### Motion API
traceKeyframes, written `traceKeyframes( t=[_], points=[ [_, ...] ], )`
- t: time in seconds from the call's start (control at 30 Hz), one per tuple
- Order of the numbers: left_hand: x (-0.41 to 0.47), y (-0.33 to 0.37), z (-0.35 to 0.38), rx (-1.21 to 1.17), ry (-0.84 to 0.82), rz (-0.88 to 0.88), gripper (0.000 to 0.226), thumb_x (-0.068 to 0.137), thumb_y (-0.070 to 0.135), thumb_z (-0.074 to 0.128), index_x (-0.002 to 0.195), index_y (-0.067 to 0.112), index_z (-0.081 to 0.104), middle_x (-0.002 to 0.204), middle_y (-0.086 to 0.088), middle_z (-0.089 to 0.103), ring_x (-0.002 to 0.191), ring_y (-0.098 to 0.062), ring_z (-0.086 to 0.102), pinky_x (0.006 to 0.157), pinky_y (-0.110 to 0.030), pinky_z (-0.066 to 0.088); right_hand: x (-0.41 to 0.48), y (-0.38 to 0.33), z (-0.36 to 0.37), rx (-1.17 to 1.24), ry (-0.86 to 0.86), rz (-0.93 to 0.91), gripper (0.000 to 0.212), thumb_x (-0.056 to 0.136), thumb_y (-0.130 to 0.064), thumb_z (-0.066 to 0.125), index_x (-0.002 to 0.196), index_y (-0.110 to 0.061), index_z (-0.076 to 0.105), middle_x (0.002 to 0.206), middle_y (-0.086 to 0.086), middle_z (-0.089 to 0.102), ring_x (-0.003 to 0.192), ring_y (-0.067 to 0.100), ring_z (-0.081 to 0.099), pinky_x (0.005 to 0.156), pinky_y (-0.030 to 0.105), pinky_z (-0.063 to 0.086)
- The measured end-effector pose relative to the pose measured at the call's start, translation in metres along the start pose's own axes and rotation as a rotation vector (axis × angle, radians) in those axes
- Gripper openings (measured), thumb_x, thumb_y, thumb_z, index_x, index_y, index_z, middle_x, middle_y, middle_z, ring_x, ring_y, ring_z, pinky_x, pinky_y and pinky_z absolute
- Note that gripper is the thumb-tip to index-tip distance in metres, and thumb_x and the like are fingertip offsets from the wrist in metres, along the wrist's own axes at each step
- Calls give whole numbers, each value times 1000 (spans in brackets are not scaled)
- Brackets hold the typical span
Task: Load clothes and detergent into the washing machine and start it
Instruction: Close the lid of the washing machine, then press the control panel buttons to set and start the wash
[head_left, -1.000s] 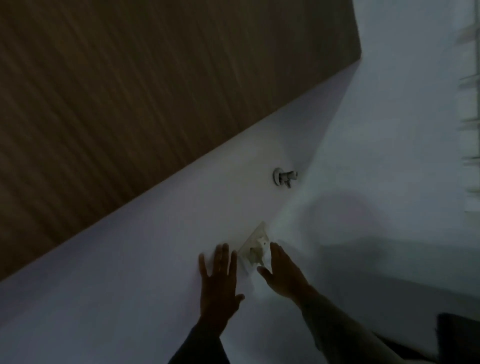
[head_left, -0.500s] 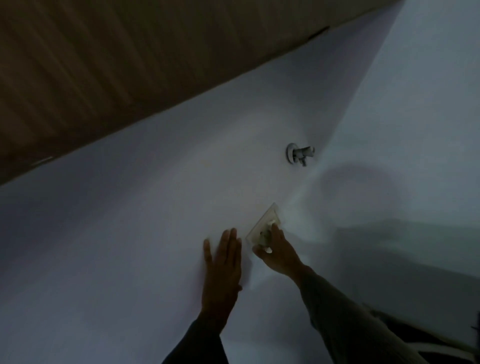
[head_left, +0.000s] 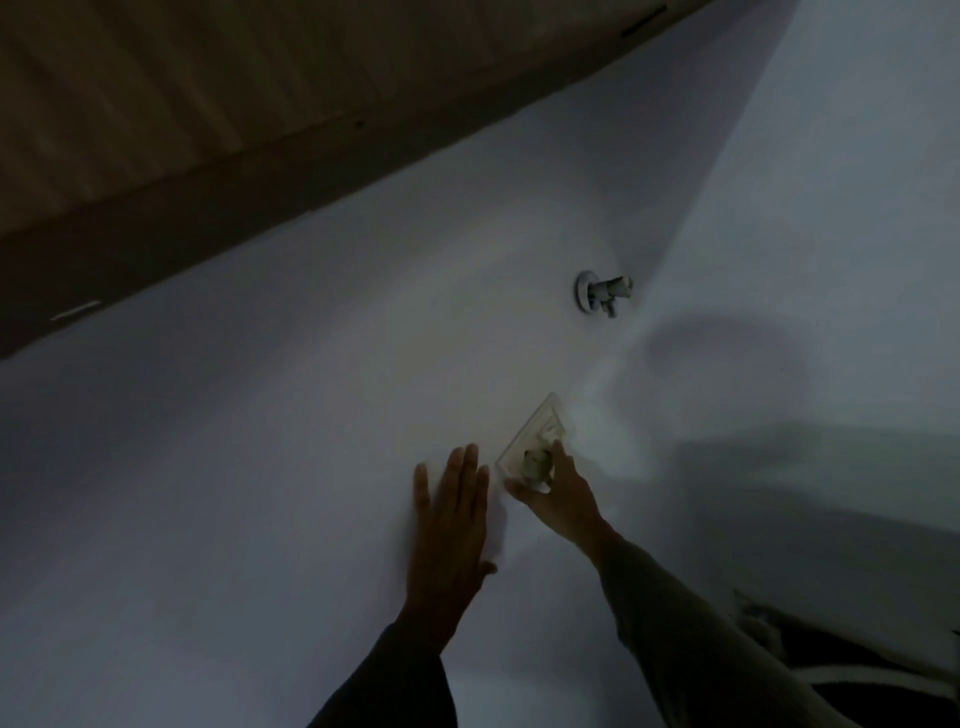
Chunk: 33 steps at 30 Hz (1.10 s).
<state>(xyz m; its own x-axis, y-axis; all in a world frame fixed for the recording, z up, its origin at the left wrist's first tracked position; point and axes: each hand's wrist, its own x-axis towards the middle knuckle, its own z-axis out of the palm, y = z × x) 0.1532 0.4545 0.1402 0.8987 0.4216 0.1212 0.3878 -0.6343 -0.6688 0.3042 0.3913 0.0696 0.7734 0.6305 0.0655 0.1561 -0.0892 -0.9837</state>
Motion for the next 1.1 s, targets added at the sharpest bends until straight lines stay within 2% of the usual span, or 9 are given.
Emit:
traceKeyframes(
  t=[0.13,0.23,0.4,0.5,0.63,0.8,0.93,1.0,1.1],
  points=[
    [-1,4,-6,-27,34,-25,121,80,79,51,153,7,-13,156,-25,-32,143,-42,-32,103,-71,-28,-18,-2,-13,-22,-30,0,109,71,-67,70,154,-19,17,152,5,39,137,28,44,106,43,46],
    [-2,11,-10,-10,68,-23,113,82,82,41,150,11,-15,154,-27,-32,143,-44,-30,107,-74,-19,-45,-2,-31,-82,-30,-19,85,82,-47,74,147,-20,28,144,2,45,131,22,49,98,27,48],
    [-9,25,-20,-277,80,-41,98,67,73,67,143,15,51,160,-26,19,148,-45,19,110,-75,12,-106,22,-78,-374,-37,-7,91,93,-48,57,157,-18,0,166,1,2,152,19,2,122,40,14],
    [-19,50,-35,-426,150,-14,84,85,72,30,139,13,55,155,-26,32,141,-46,33,110,-77,7,-149,33,-110,-578,-18,7,84,98,-48,47,157,-14,-3,165,4,-5,152,19,-4,123,39,10],
    [-47,110,-64,-600,255,58,82,94,67,10,136,15,59,152,-22,41,138,-41,43,113,-73,6,-205,40,-150,-708,3,72,81,100,-45,45,157,-11,-1,165,6,-7,152,20,-5,123,35,11],
    [-95,204,-91,-735,323,234,65,79,57,44,124,17,69,142,-18,54,134,-34,45,108,-72,22,-272,42,-193,-849,110,143,77,98,-40,47,157,-10,7,165,9,2,152,23,1,120,36,11],
    [-131,268,-103,-834,314,336,60,79,59,45,115,20,74,134,-12,62,127,-27,44,103,-69,28,-329,44,-224,-912,135,259,73,98,-35,46,156,-10,9,165,9,-2,152,24,-6,119,47,13],
    [-151,291,-109,-910,352,366,65,94,63,30,114,20,75,131,-12,65,125,-27,46,102,-66,28,-358,49,-237,-968,169,298,67,97,-35,44,154,-8,23,164,11,9,152,26,7,116,51,23],
    [-186,311,-118,-987,399,408,75,97,66,17,118,20,73,135,-11,62,129,-25,43,104,-65,29,-398,71,-255,-1108,264,342,64,66,-62,56,111,-19,74,126,3,67,116,18,65,72,36,60]
  ],
)
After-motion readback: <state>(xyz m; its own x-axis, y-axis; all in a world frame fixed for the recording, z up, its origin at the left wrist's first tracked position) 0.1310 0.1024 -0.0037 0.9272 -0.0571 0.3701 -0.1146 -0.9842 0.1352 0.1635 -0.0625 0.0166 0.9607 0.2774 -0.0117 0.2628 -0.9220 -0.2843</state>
